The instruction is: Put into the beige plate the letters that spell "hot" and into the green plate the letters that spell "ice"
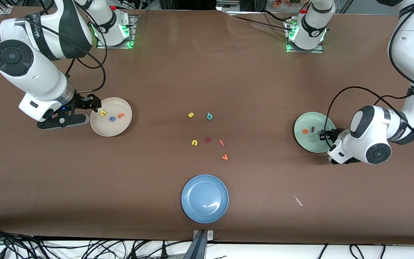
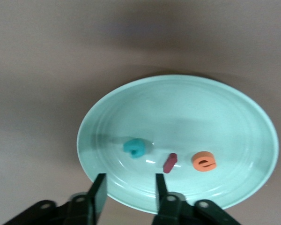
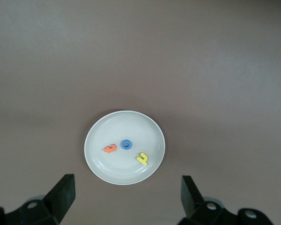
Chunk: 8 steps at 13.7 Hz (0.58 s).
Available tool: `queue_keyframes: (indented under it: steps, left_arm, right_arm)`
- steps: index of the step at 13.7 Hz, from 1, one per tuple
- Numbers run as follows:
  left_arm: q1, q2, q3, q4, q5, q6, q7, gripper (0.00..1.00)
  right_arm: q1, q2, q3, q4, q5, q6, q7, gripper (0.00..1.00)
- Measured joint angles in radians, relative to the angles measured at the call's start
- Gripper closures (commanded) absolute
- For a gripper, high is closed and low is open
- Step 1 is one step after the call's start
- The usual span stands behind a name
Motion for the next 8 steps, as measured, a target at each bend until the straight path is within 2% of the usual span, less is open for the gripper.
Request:
queue_keyframes:
  steps: [3,5,8]
  left_arm:
    - [-0.018,-0.018,-0.029,0.075,0.0,-0.016,-0.001,0.0]
    - [-0.059,-0.04,-0.047,0.175,0.0,-0.105,-0.002,0.0]
    - [-0.14,-0.065,-0.053,0.35,0.0,-0.283,-0.004,0.0]
  right_arm:
    - [-0.021,0.01,-0.01,0.005,0.0,0.001,-0.028,0.0]
    - [-0.037,0.022,-0.01,0.052,0.0,-0.023,-0.047,0.0]
    - [-0.043,0.021,-0.012,0.198,0.0,-0.208,-0.058,0.0]
